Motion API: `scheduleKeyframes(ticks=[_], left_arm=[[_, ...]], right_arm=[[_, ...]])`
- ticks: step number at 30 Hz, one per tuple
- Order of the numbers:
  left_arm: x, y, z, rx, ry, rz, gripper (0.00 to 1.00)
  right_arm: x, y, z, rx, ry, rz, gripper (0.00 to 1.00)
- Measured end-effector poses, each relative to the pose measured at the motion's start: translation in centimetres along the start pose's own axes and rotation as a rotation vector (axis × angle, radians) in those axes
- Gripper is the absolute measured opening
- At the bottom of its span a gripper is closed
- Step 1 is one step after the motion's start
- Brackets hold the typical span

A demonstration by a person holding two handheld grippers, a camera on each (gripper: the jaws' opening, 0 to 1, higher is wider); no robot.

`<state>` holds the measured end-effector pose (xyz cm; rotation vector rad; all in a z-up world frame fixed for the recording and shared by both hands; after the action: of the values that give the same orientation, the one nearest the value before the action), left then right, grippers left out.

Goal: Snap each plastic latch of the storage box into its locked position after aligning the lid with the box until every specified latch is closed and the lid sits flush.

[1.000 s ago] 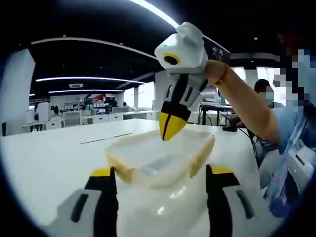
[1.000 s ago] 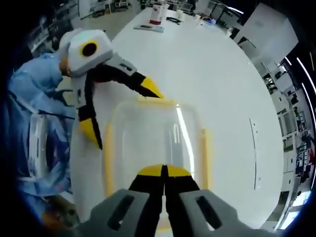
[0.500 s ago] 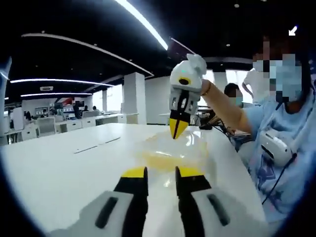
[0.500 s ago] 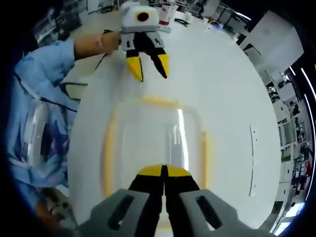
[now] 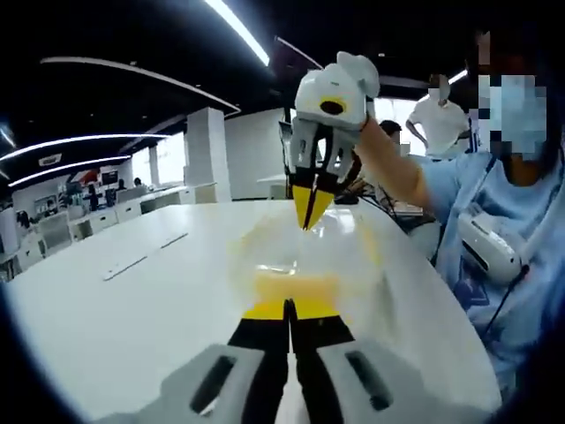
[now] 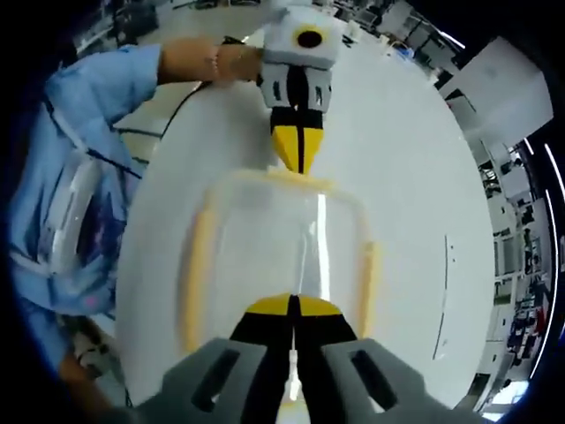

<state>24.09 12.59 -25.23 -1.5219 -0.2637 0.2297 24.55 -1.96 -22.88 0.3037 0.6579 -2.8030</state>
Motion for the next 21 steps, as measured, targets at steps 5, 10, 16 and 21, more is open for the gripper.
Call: scheduleKeyframes(ticks=[5,10,16,21], left_arm=[[-0.3,0.3,-0.8,0.008,0.042,0.001,0.00],[-0.1,0.3,-0.9,0.009,0.026,-0.013,0.00],[-0.5,0.6,-1.3,0.022,0.016,-0.019,0.00],[-0.5,0.7,-1.2,0.019,0.008,0.014,0.00]], right_arm=[[0.1,0.3,0.0,-0.035,0.007,0.000,0.00],[0.2,0.6,0.0,-0.073,0.022,-0.019,0.00],[0.3,0.5,-0.1,-0.047,0.030,0.008,0.00],[0.3,0.6,0.0,-0.045,0.037,0.005,0.00]])
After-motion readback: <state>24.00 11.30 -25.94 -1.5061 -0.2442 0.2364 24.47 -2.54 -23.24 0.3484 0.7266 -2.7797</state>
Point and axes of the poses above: the point that each gripper's makers call its tool centre point, and the gripper's own axes: z roughly backward along the fingers, x roughly to its left, y roughly out of its underside, the point moved 4 cm from there along z, roughly backward along the fingers, and after that the axes turned 8 degrees about -x, right-handed, at the moved point
